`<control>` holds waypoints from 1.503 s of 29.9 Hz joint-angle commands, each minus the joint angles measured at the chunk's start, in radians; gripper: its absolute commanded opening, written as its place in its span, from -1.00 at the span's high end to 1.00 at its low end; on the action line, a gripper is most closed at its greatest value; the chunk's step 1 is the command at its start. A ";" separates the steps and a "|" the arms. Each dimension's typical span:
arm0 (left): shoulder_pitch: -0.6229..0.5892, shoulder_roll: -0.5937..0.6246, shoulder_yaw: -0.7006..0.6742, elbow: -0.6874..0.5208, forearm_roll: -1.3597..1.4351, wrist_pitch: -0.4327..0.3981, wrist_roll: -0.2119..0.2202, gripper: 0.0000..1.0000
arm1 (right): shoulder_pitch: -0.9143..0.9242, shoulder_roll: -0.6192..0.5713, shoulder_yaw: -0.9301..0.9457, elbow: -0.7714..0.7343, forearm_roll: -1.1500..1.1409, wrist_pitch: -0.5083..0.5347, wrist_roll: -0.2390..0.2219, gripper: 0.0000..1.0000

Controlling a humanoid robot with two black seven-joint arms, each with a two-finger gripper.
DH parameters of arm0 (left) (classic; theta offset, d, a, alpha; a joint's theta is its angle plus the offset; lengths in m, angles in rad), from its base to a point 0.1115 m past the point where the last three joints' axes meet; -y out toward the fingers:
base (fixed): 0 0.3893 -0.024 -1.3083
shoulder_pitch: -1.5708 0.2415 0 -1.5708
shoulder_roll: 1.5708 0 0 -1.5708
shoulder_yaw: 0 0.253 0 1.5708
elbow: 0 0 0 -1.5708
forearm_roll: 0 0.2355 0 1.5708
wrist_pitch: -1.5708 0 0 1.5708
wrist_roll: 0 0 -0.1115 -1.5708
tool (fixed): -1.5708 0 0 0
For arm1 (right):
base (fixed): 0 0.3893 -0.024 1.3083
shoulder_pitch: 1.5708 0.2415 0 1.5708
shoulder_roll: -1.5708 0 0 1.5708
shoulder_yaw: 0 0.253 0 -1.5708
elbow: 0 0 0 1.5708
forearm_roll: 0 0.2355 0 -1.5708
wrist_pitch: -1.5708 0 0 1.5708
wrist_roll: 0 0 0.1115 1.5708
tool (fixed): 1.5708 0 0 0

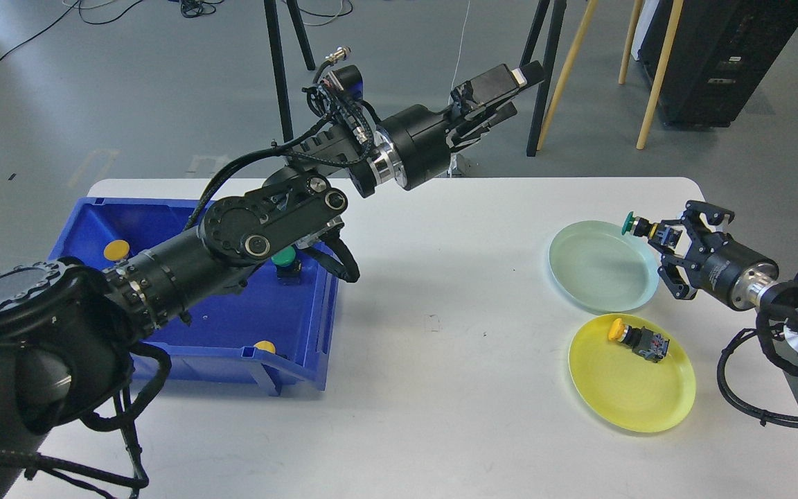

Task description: Pass button and place on color plate

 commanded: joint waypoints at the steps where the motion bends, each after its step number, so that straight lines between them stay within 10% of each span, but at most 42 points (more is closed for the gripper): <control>1: 0.001 0.000 -0.026 0.000 -0.033 -0.001 0.000 -0.83 | 0.061 0.047 -0.082 -0.051 -0.022 -0.053 -0.010 0.99; 9: 0.003 0.000 -0.058 -0.002 -0.111 -0.005 0.000 -0.84 | 0.120 0.122 -0.190 -0.209 -0.010 -0.070 -0.027 0.46; 12: 0.004 0.044 -0.087 -0.003 -0.199 -0.050 0.000 -0.85 | 0.121 0.122 -0.182 -0.206 -0.004 -0.065 -0.027 -0.01; 15: 0.015 0.118 -0.120 -0.003 -0.298 -0.172 0.000 -0.89 | 0.120 0.118 -0.152 -0.198 0.020 -0.057 -0.025 -1.00; 18: 0.029 0.188 -0.146 -0.003 -0.383 -0.309 0.000 -0.91 | 0.120 0.112 -0.113 -0.189 0.028 -0.037 -0.025 -1.00; 32: 0.191 0.455 -0.183 0.003 -0.630 -0.312 0.000 -0.99 | 0.108 -0.032 0.229 0.064 0.286 0.114 -0.014 -1.00; 45: 0.205 0.387 -0.178 0.168 -0.628 -0.312 0.000 -0.99 | 0.112 0.069 0.370 0.110 0.287 0.114 -0.005 -1.00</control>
